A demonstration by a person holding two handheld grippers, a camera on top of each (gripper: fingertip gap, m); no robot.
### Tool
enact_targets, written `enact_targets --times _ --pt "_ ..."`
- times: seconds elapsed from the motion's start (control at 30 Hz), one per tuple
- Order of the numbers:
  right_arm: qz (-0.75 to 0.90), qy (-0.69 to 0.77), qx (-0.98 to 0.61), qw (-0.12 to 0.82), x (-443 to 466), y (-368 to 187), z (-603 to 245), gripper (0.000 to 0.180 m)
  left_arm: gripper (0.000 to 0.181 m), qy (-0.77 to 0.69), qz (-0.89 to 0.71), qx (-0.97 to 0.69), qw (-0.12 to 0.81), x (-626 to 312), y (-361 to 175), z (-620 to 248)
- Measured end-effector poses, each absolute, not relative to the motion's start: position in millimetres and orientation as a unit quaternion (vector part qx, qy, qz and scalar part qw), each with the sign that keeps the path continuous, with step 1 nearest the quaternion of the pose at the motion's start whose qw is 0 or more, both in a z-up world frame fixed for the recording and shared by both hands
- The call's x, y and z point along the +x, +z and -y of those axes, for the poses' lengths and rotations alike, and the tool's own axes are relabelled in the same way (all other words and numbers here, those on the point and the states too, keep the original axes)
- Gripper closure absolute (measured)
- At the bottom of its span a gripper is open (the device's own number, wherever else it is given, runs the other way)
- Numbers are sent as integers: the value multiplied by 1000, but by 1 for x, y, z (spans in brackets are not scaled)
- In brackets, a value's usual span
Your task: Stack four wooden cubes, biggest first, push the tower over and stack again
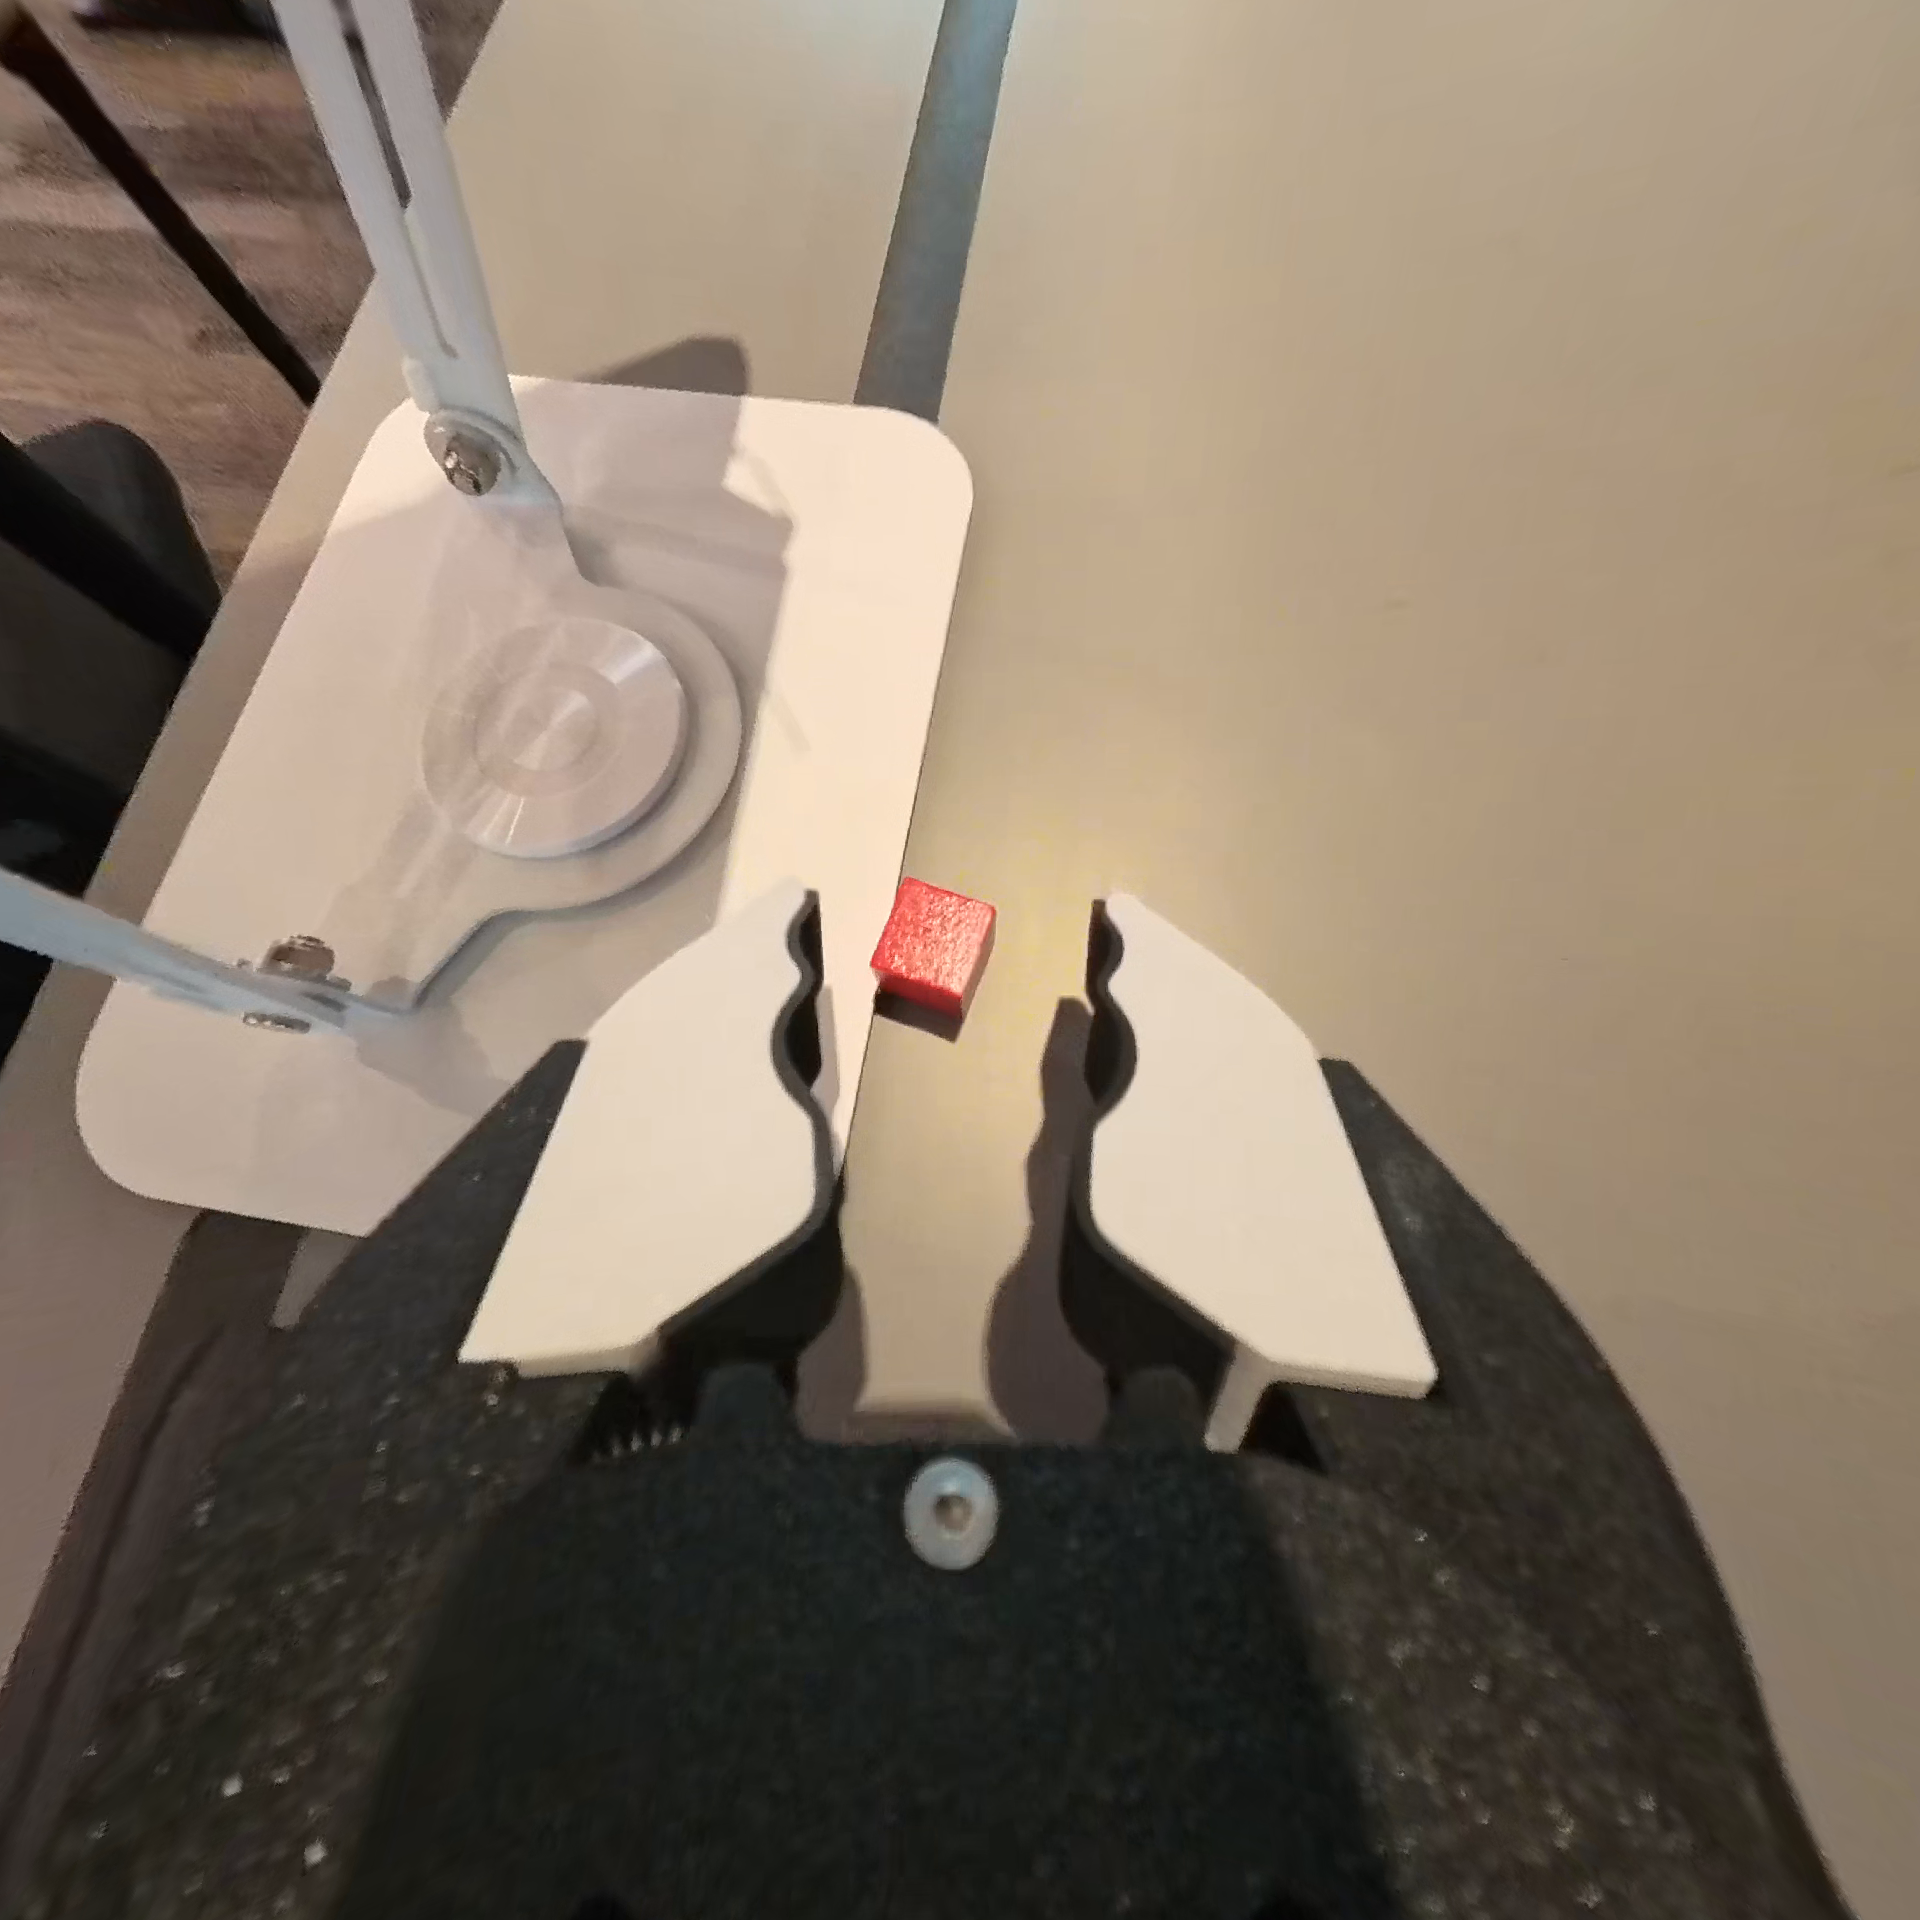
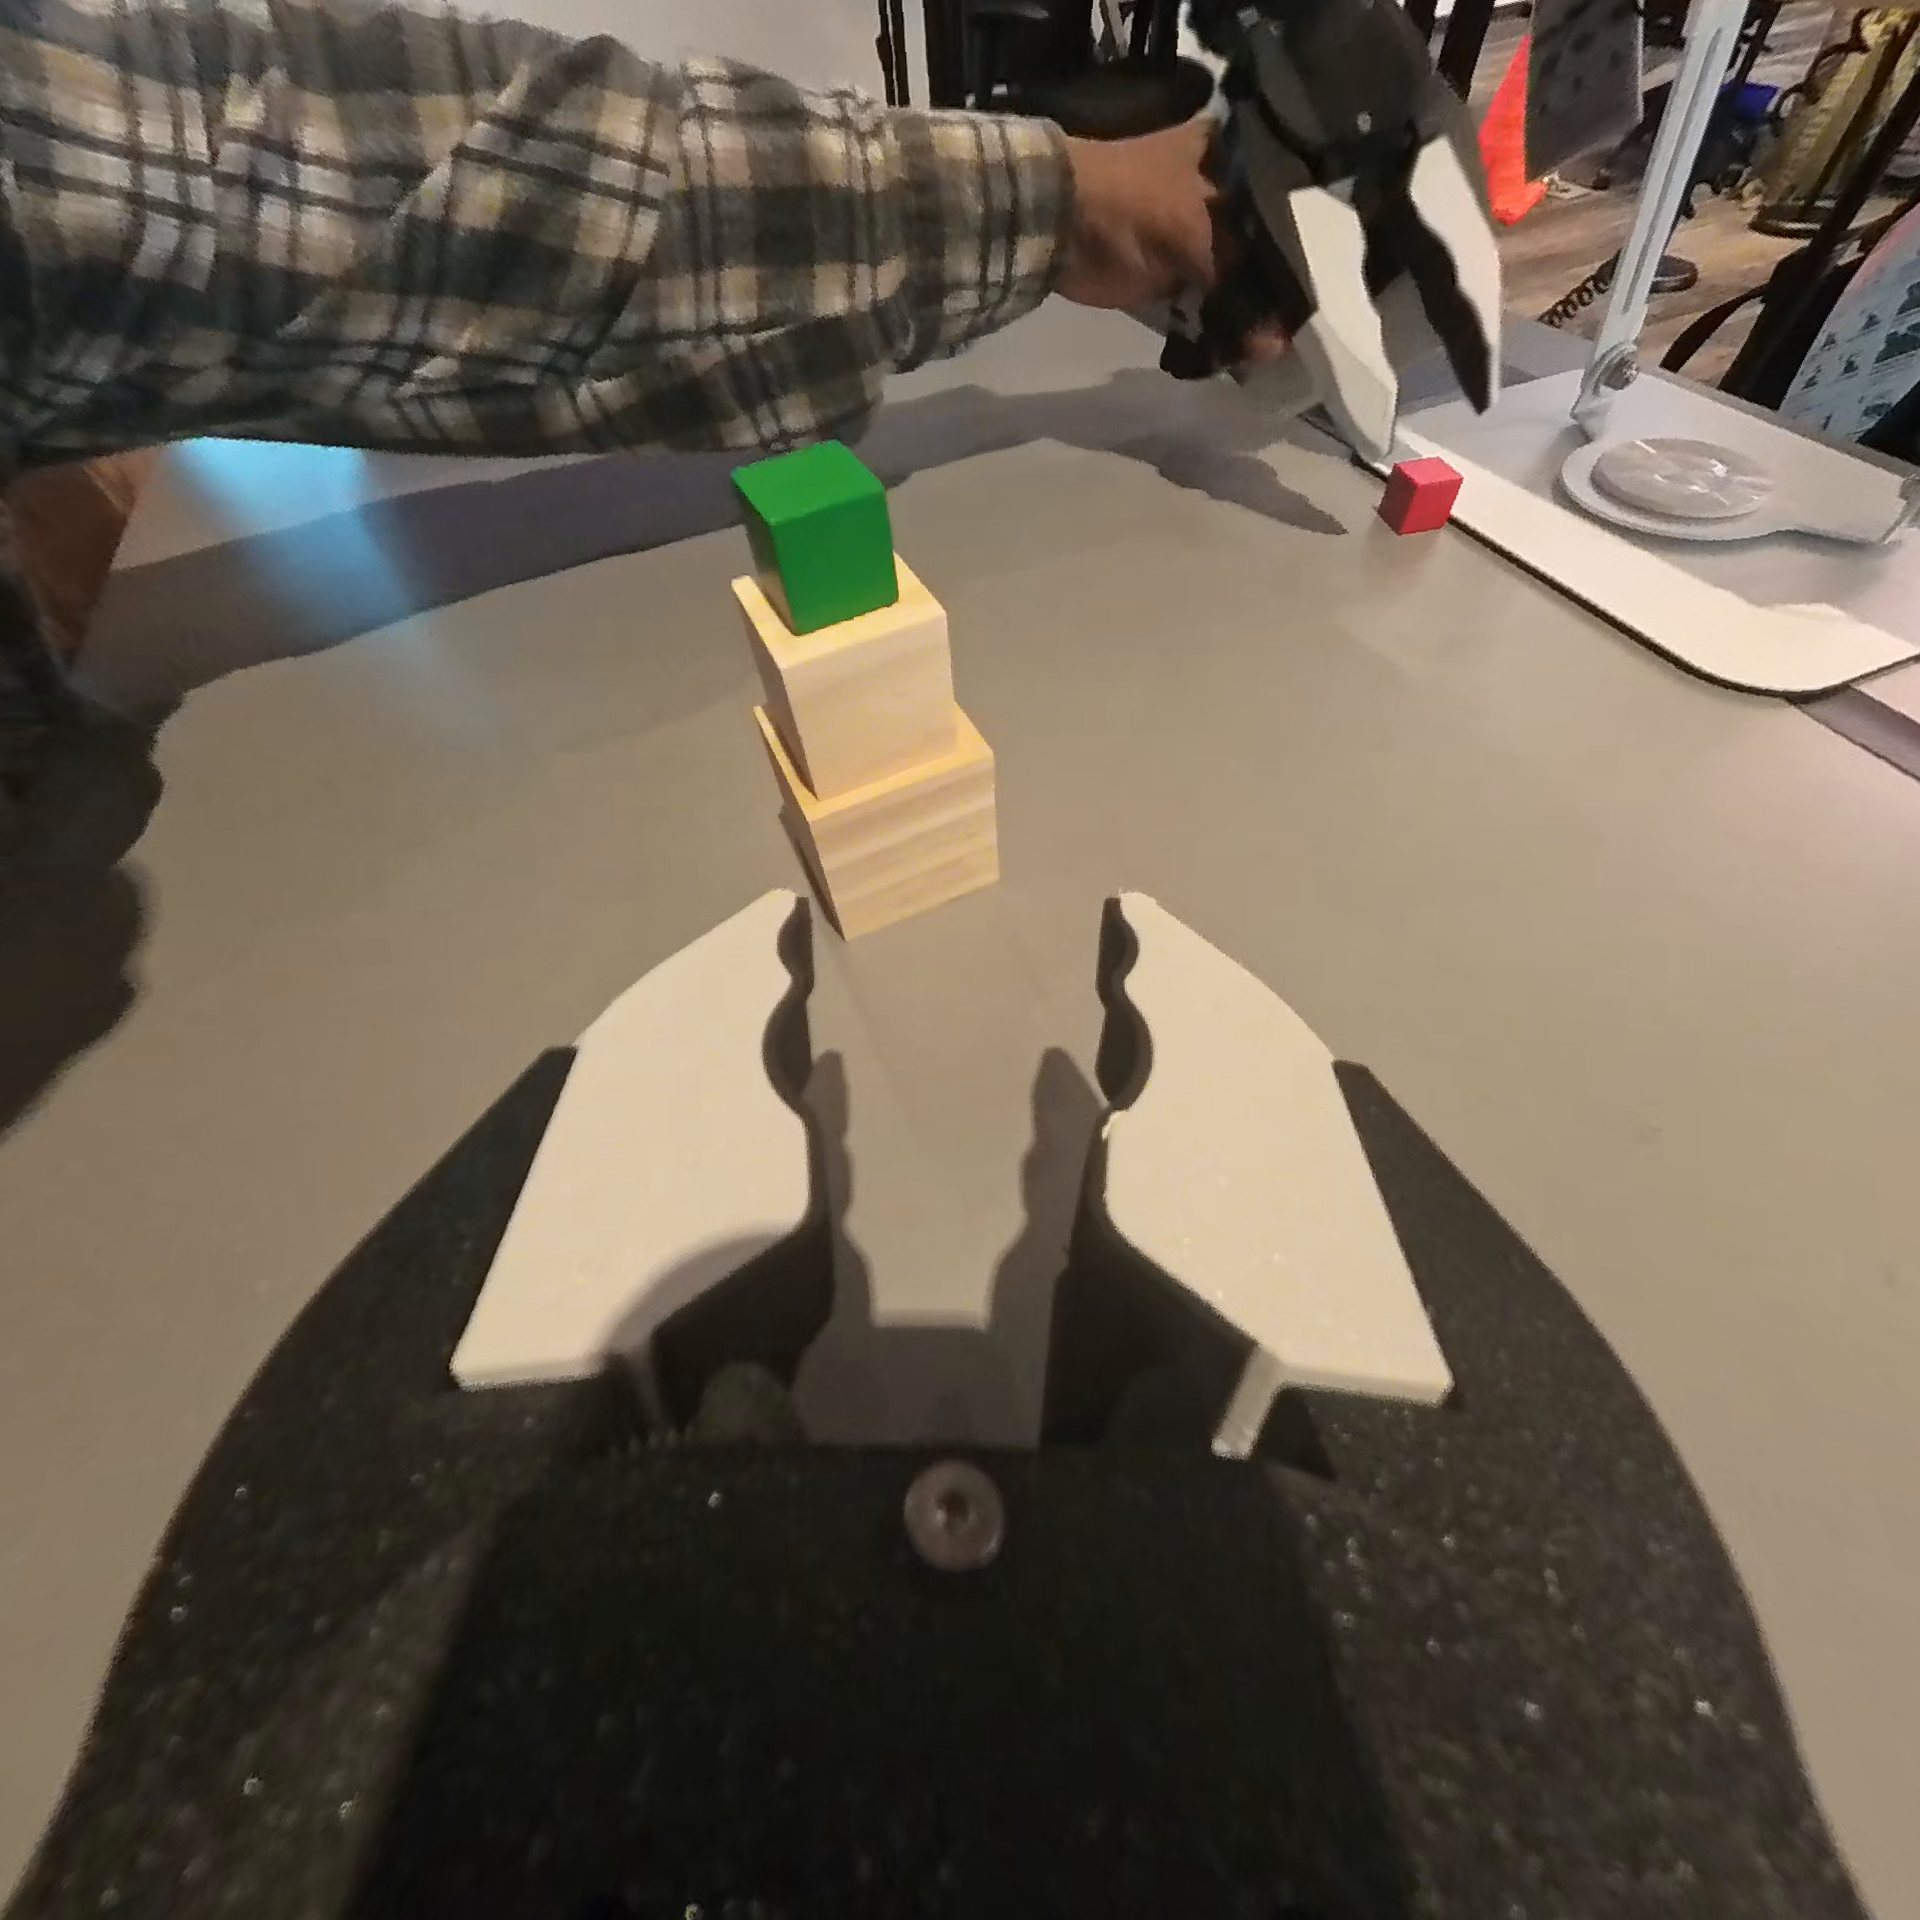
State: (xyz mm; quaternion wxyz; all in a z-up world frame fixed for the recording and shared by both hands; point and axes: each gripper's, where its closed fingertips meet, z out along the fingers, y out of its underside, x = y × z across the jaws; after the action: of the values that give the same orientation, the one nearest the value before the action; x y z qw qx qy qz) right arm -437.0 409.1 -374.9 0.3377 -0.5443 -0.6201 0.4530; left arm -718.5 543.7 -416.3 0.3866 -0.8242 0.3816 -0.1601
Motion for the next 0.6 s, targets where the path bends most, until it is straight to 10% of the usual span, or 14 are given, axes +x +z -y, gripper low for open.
enact_targets --times 0.6 --pt "621 456 -542 334 -438 -375 -407 128 152 -148 -385 -837 359 -719 -442 -546"
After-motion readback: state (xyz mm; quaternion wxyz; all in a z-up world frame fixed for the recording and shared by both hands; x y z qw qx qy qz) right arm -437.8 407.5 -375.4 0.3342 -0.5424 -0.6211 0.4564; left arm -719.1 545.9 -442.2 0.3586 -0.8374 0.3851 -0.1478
